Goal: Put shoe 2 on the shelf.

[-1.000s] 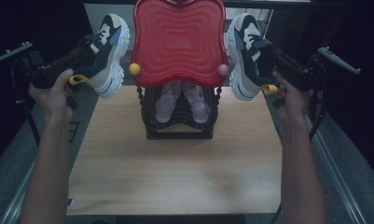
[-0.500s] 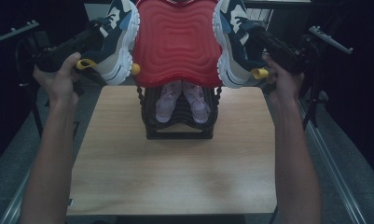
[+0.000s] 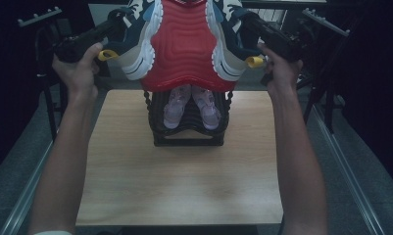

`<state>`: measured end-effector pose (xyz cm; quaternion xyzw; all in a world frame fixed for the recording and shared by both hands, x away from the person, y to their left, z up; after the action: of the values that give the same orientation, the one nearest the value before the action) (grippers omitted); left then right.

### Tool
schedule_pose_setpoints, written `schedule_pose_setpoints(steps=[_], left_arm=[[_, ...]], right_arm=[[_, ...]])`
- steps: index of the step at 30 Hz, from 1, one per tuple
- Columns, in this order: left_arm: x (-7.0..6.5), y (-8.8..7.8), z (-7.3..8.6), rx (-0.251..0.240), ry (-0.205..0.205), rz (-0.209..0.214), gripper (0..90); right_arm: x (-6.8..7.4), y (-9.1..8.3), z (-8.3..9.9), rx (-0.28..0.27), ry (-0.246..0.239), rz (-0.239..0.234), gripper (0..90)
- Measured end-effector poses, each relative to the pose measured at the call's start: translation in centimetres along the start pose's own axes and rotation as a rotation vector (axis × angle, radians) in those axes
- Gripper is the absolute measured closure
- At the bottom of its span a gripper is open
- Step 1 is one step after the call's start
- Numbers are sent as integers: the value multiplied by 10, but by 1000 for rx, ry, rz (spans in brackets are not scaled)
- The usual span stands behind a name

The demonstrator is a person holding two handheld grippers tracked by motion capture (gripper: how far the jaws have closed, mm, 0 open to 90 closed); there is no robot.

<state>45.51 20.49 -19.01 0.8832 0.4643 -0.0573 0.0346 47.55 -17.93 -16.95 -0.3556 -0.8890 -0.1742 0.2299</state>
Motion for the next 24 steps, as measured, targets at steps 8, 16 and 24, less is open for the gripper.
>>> schedule_pose_setpoints(steps=[8,16,24], left_arm=[[-8,22,-4,6,22,1,762],[-9,43,0,28,46,-4,762],[-8,54,4,38,54,-13,762]], right_arm=[[2,23,6,22,-10,7,712],[-3,39,9,36,-19,17,712],[-13,50,15,49,-18,35,712]])
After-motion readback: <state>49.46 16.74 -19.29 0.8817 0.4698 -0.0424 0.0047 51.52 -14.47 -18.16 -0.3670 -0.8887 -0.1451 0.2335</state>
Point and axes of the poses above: each handheld gripper's, and its own axes: y roughly forward along the jaws, z roughly out of its underside, x roughly to its left, the point moved 7 cm from there along y, roughly forward along the jaws, and after that the axes turned 14 degrees about y, right-handed, at the moved point
